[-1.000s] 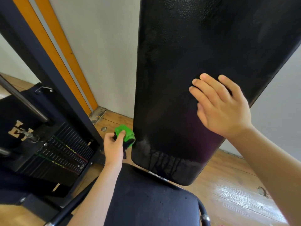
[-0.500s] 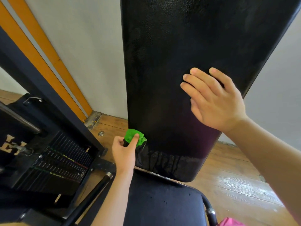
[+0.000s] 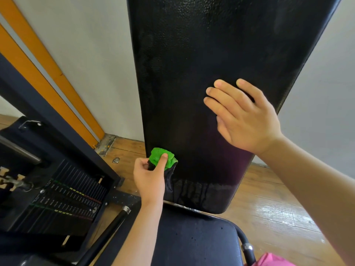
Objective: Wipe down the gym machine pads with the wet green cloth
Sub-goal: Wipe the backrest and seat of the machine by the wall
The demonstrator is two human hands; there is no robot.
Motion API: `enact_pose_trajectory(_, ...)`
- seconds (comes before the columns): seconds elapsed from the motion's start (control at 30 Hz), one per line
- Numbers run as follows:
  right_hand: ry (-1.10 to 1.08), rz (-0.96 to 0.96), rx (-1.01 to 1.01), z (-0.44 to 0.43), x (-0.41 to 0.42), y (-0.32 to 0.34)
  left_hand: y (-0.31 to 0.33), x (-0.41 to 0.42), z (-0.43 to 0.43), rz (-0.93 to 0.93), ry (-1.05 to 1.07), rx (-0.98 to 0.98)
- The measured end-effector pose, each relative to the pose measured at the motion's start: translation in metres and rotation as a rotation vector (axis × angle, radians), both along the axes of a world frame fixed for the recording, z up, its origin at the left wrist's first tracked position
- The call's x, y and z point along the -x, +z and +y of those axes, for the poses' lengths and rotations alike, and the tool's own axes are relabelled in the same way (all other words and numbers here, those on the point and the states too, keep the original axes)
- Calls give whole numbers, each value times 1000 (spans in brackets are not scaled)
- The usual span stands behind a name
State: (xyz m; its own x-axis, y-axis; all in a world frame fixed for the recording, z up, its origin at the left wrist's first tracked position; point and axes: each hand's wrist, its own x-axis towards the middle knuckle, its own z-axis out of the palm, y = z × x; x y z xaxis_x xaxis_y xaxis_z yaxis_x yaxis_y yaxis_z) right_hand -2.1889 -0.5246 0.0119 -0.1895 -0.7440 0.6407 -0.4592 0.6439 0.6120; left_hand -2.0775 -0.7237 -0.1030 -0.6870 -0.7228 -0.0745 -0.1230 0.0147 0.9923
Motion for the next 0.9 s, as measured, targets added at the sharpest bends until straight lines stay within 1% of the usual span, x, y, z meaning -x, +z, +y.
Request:
enact_pose_trajectory(0.07,0,0,-3,-1,0,0,-2,-2,5,-29,40,13)
enact_pose_trajectory(0.17,0,8,-2,-1,0,0,-17,-11,8,-84,65,-23)
enact_pose_trajectory(0.33,-6,8,-8,-1,0,0,-49,-26,6,-258,67,-46)
enact_pose_trajectory(0.4,-8,6,-7,-1,0,0,-60,-33,3,-296,71,-79)
enact_pose_trajectory(0.5,-14,6,-10,-1,0,-1,-60,-36,-6,-230,68,-138)
enact_pose_trajectory(0.63,-14,11,-11,-1,0,-1,-37,-28,-26,-33,107,-204)
enact_pose_trajectory(0.7,-15,12,-9,0,0,-1,-29,-19,-38,37,120,-217)
enact_pose_trajectory(0.83,-17,4,-9,0,0,-2,-37,-5,-43,17,54,-174)
enact_pose_trajectory(0.9,-24,2,-11,0,0,-2,-46,-5,-40,-1,64,-159)
